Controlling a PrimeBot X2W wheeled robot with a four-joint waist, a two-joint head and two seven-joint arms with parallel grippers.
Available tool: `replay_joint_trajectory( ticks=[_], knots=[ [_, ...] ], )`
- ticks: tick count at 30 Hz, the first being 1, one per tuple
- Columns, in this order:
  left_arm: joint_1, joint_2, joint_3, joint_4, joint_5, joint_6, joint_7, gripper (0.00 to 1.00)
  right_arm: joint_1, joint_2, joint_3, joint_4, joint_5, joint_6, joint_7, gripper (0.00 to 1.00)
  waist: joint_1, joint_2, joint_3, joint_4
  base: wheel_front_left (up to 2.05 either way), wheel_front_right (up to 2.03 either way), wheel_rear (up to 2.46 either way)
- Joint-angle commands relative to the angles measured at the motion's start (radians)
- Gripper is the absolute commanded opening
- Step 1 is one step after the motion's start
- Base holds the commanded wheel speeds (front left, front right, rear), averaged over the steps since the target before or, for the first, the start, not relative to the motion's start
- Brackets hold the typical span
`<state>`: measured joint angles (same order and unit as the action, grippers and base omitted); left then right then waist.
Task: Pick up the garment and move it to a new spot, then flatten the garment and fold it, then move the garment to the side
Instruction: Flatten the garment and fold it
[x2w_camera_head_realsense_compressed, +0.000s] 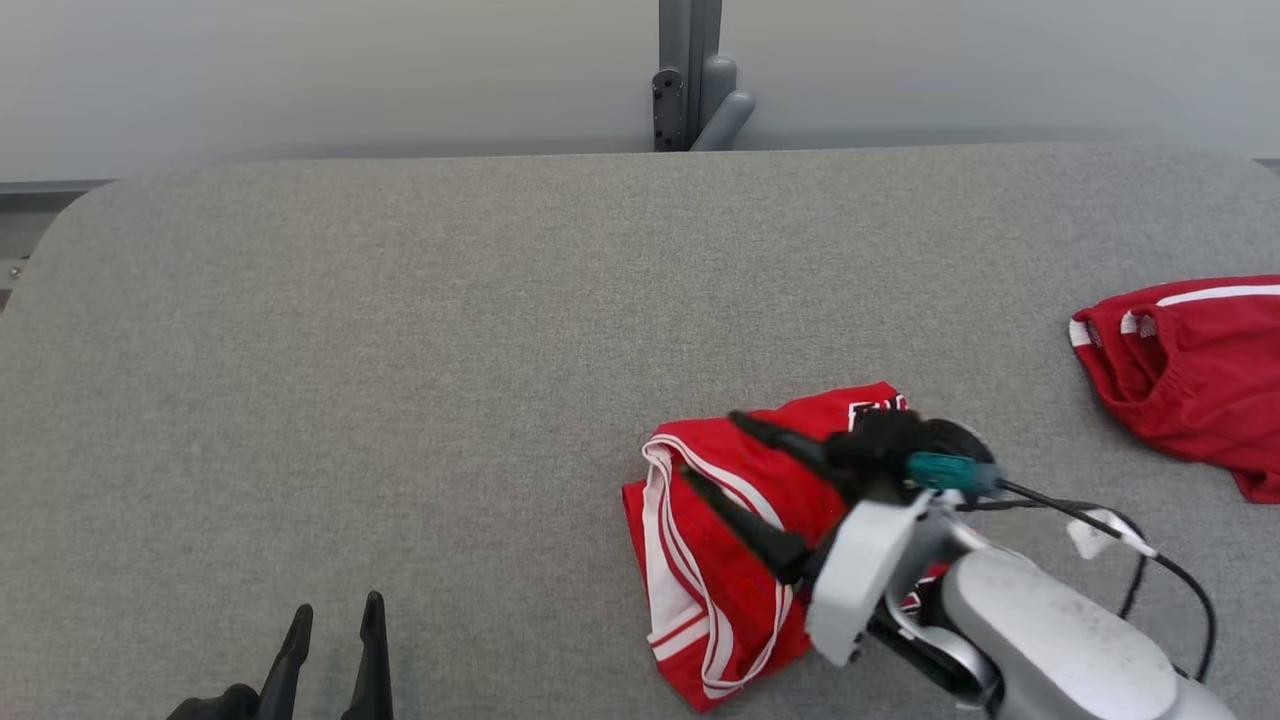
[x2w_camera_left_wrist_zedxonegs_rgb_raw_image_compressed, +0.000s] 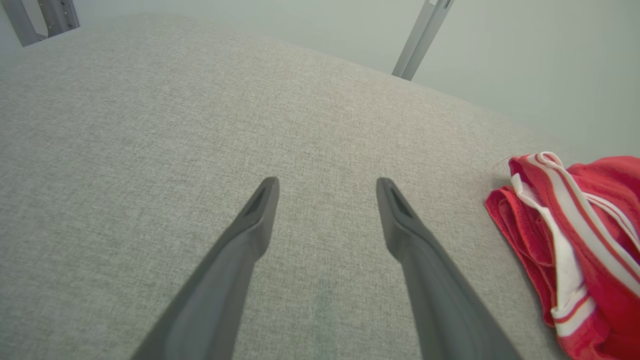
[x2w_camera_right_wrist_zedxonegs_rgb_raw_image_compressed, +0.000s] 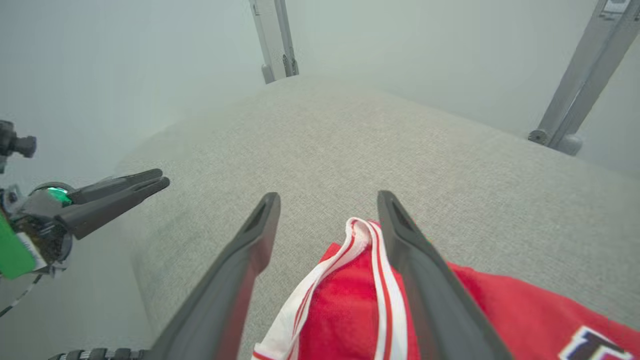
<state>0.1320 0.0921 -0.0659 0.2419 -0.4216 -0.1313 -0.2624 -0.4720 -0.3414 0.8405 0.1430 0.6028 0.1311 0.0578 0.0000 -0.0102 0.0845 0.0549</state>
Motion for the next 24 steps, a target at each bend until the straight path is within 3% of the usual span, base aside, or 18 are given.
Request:
replay_joint_trajectory(
  ticks=[1, 6, 14, 24],
  knots=[
    [0.012, -0.002, 0.009, -0.009, 0.003, 0.001, -0.003, 1.0, 0.057, -0.017, -0.073, -0.009, -0.052, -0.001, -0.073, 1.0, 0.0, 0.0102, -0.006, -0.002, 0.0, 0.0, 0.0],
    [0.027, -0.009, 0.016, -0.025, 0.009, 0.001, -0.003, 1.0, 0.19, -0.042, -0.323, -0.006, -0.215, -0.001, -0.245, 1.0, 0.0, 0.0102, -0.019, -0.011, 0.0, 0.0, 0.0],
    [0.043, -0.022, 0.024, -0.04, 0.014, 0.001, -0.003, 1.0, 0.408, 0.053, -0.734, -0.034, -0.387, -0.001, -0.324, 1.0, 0.0, 0.0102, -0.037, -0.027, 0.0, 0.0, 0.0],
    [0.039, -0.031, 0.019, -0.046, 0.018, 0.001, -0.003, 1.0, 0.541, 0.168, -0.937, -0.04, -0.518, -0.001, -0.323, 1.0, 0.0, 0.0102, -0.047, -0.027, 0.0, 0.0, 0.0]
  ],
)
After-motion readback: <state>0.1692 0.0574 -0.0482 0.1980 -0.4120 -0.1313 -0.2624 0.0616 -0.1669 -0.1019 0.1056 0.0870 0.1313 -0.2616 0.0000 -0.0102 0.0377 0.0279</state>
